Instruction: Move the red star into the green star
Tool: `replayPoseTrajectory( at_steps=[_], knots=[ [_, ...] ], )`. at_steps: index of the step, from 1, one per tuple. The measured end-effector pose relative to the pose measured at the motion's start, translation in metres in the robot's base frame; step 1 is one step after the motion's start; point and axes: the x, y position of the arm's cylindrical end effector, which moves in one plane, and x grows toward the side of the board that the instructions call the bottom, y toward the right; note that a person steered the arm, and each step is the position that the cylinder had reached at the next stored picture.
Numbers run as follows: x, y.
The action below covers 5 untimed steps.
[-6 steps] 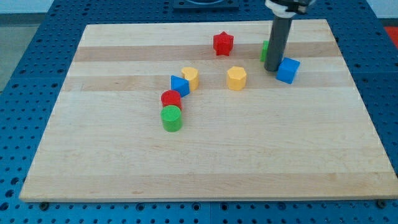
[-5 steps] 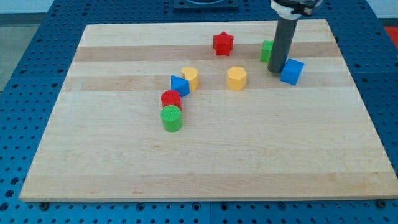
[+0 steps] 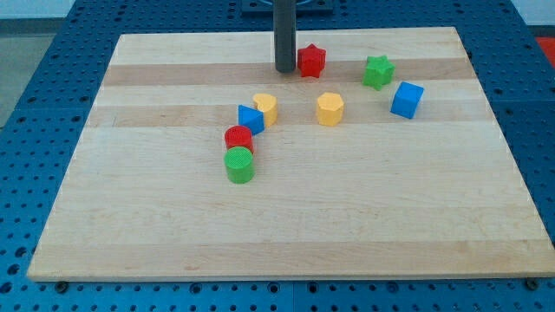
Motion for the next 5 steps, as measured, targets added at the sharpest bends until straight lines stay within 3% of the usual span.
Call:
replayPoseTrajectory(
  at_steps=[2,5],
  knots=[
    [-0.009,0.046],
    [0.029,0.124]
  ],
)
